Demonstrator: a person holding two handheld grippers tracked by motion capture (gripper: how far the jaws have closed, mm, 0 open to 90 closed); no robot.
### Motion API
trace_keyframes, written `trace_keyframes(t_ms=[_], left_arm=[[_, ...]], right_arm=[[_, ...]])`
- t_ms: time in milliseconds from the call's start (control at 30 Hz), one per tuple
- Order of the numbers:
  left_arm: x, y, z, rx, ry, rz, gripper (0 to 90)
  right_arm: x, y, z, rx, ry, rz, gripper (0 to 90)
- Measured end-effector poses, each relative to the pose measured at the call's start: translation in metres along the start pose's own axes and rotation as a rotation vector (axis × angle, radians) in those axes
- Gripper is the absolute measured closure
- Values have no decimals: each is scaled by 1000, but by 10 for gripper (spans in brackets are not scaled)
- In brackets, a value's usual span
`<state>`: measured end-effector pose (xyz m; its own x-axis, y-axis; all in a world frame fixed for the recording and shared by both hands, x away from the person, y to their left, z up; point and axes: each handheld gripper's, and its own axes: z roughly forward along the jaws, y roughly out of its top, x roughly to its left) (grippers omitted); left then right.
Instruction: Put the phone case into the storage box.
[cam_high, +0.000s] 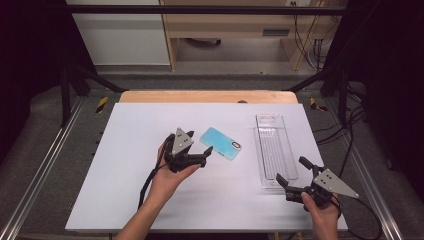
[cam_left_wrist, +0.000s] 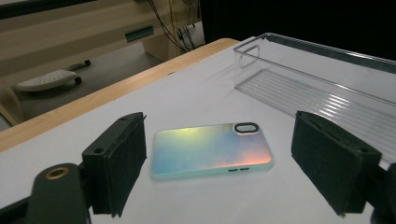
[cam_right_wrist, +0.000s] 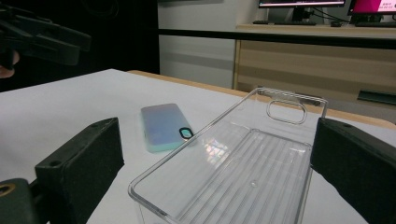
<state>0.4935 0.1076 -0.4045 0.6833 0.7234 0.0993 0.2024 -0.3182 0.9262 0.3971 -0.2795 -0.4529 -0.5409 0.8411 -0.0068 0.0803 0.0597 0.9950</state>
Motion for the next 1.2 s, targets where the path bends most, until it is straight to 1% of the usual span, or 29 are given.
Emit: trace_keyframes(t_ms=[67, 100, 167, 233, 333, 467, 533, 600, 667, 833, 967, 1067, 1100, 1133, 1200], left_arm=[[1, 2, 7, 11, -6, 4, 186], [2, 3, 12, 20, -7, 13, 187], [3, 4, 21, 30, -24, 8, 198], [5, 5, 31, 38, -21, 7, 210], [8, 5, 45, 44, -21, -11, 230], [8, 8, 61, 58, -9, 10, 272], [7, 10, 67, 64, -3, 22, 322], [6, 11, 73, 75, -1, 26, 334], [4, 12, 78, 80, 4, 30, 365], [0, 11, 88, 91, 1, 17, 424], [-4, 9, 92, 92, 2, 24, 496], [-6, 9, 95, 91, 5, 21, 554], [-7, 9, 97, 91, 5, 17, 603], [-8, 10, 98, 92, 5, 14, 603], [-9, 12, 100, 88, 18, 21, 666]], right_arm=[[1, 0, 1, 2, 5, -3, 29], [1, 0, 1, 4, 6, -7, 29], [2, 0, 2, 8, 8, -6, 29], [2, -1, 2, 13, 5, -13, 29], [3, 0, 2, 11, 4, -15, 29], [2, 0, 2, 8, 5, -13, 29], [1, -1, 1, 7, 4, -9, 29], [1, 0, 1, 7, 4, -5, 29], [1, 0, 0, 5, 3, -4, 29], [0, 0, 0, 0, 4, -4, 29], [1, -1, 0, 4, 7, -8, 29], [3, -1, 2, 14, 8, -21, 29], [4, -1, 2, 17, 11, -29, 29], [4, -1, 2, 17, 11, -29, 29], [5, -1, 3, 19, 13, -33, 29]])
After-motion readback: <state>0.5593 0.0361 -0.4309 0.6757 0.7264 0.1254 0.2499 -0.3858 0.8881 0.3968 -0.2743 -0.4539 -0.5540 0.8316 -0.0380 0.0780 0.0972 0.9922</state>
